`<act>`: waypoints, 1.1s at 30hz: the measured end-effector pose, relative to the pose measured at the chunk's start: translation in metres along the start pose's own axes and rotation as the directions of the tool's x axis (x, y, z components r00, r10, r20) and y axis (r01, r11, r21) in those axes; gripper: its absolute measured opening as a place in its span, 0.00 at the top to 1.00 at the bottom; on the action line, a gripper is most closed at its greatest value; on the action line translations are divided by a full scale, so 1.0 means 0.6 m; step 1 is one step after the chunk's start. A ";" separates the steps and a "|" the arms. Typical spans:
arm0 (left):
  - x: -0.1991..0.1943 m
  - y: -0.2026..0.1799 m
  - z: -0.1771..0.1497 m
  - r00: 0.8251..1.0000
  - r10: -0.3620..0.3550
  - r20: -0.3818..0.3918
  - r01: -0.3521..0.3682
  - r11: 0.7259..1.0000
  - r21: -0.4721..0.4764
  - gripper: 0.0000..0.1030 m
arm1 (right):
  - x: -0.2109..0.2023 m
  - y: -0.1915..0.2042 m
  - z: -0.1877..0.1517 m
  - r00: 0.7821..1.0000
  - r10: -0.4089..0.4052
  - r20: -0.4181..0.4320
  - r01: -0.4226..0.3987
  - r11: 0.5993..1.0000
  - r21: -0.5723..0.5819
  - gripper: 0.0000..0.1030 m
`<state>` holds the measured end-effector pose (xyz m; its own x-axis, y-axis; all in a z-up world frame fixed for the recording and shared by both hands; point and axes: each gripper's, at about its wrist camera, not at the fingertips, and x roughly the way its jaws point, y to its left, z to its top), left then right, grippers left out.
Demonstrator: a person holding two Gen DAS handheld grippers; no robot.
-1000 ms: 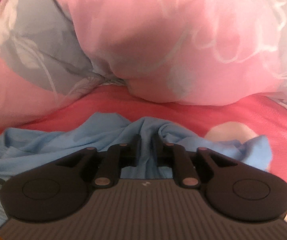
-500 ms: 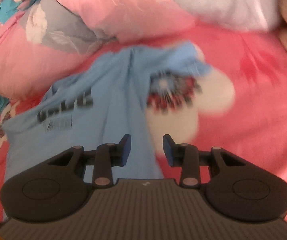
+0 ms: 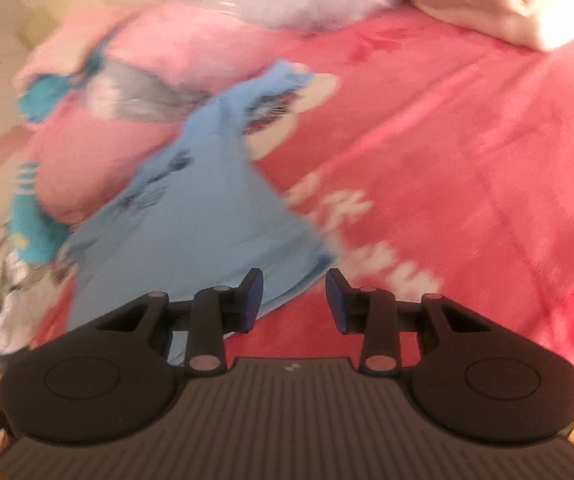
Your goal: Fold clothes
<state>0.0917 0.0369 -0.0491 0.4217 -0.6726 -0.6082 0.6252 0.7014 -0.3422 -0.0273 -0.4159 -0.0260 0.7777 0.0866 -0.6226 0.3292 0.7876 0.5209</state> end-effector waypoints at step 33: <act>-0.103 0.103 -0.080 0.958 0.244 0.148 -0.221 0.963 -0.154 0.96 | 0.150 0.473 -0.285 0.929 0.260 -0.263 -0.332 0.274 -0.903 0.78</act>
<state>0.0731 0.1332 -0.0670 0.6538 -0.5083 -0.5605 0.4074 0.8607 -0.3052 0.0445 -0.0806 -0.0339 0.6678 0.4457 -0.5961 -0.6514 0.7376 -0.1782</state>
